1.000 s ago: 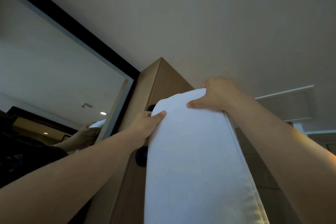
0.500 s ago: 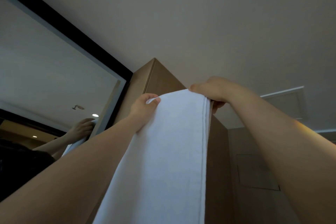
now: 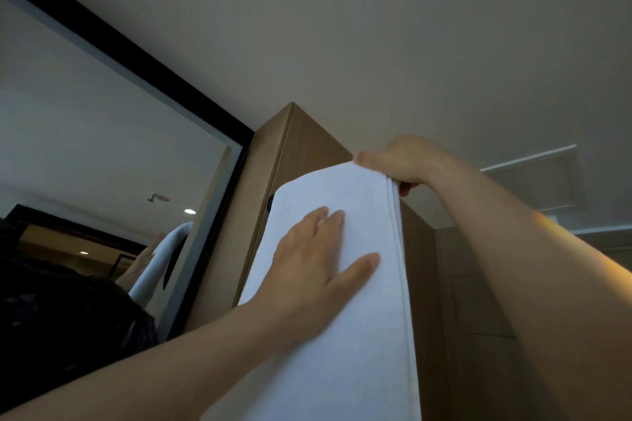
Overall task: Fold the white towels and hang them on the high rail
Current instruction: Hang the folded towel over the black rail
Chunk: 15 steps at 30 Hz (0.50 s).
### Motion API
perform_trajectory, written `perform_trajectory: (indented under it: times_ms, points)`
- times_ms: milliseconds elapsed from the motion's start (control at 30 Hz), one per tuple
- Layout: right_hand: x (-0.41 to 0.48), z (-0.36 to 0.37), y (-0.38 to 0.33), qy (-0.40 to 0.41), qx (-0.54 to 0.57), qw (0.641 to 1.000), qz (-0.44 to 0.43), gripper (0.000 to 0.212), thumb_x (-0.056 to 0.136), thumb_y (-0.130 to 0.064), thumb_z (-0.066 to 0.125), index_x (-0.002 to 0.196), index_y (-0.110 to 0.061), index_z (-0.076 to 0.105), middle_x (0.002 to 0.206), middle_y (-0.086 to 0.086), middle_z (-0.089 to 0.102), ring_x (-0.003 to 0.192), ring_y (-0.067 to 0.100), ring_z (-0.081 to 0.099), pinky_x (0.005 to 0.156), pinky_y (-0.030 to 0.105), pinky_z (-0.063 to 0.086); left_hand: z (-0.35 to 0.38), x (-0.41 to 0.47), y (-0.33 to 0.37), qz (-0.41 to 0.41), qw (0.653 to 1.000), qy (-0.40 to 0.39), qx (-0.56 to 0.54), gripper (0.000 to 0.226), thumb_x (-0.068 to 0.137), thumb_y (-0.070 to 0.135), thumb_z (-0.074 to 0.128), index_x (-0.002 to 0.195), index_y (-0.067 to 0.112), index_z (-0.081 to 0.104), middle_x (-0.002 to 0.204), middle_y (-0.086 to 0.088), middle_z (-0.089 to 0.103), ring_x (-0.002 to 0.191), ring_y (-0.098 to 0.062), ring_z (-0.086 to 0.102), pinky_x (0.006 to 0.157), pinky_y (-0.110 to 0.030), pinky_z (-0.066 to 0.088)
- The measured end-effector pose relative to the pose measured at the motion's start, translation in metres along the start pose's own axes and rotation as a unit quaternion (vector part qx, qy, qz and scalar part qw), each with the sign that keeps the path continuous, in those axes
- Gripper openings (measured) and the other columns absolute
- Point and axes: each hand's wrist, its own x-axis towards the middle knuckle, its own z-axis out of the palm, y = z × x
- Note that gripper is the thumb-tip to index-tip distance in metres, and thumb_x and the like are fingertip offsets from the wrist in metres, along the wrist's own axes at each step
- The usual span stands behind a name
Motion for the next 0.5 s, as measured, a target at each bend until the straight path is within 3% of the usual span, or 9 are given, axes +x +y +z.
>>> perform_trajectory:
  times_ms: [67, 133, 267, 367, 500]
  points:
    - [-0.003, -0.004, 0.005, -0.028, 0.088, 0.996, -0.006, 0.046, 0.088, -0.056, 0.056, 0.073, -0.013, 0.063, 0.075, 0.005, 0.067, 0.054, 0.015, 0.067, 0.048, 0.020, 0.050, 0.003, -0.003, 0.007, -0.039, 0.998, -0.046, 0.010, 0.102, 0.066, 0.091, 0.020, 0.151, 0.041, -0.006, 0.160, 0.021, -0.007, 0.149, -0.010, -0.003, 0.121, -0.044, 0.008]
    - [-0.008, -0.007, 0.014, -0.047, 0.175, 0.983, -0.010, 0.040, 0.090, -0.048, 0.058, 0.078, -0.011, 0.066, 0.075, 0.005, 0.068, 0.046, 0.008, 0.063, 0.039, 0.013, 0.042, 0.006, 0.002, 0.017, -0.073, 0.996, -0.055, 0.014, 0.118, 0.055, 0.098, 0.023, 0.150, 0.038, -0.012, 0.160, 0.016, -0.013, 0.149, -0.017, -0.009, 0.121, -0.050, 0.003]
    - [-0.015, -0.008, 0.025, -0.032, 0.257, 0.965, -0.032, 0.034, 0.091, -0.040, 0.059, 0.089, -0.008, 0.071, 0.083, 0.007, 0.071, 0.050, 0.006, 0.064, 0.040, 0.010, 0.040, 0.022, 0.018, 0.043, -0.138, 0.989, -0.039, 0.038, 0.135, 0.050, 0.099, 0.041, 0.149, 0.030, -0.018, 0.161, 0.002, -0.019, 0.148, -0.034, -0.013, 0.116, -0.058, 0.001]
    - [-0.017, -0.009, 0.024, -0.024, 0.248, 0.968, -0.036, 0.032, 0.092, -0.039, 0.060, 0.085, -0.010, 0.069, 0.081, 0.006, 0.069, 0.052, 0.009, 0.064, 0.039, 0.010, 0.039, 0.032, 0.025, 0.055, -0.171, 0.984, -0.022, 0.048, 0.133, 0.061, 0.080, 0.064, 0.147, 0.028, -0.023, 0.160, -0.003, -0.023, 0.146, -0.039, -0.017, 0.115, -0.060, 0.001]
    - [-0.019, -0.010, 0.024, -0.030, 0.244, 0.968, -0.041, 0.031, 0.093, -0.039, 0.058, 0.081, -0.012, 0.066, 0.083, 0.007, 0.068, 0.063, 0.017, 0.065, 0.039, 0.011, 0.038, 0.035, 0.022, 0.055, -0.190, 0.981, 0.028, 0.038, 0.126, 0.071, 0.061, 0.071, 0.147, 0.027, -0.024, 0.160, -0.001, -0.022, 0.147, -0.037, -0.017, 0.116, -0.057, 0.000]
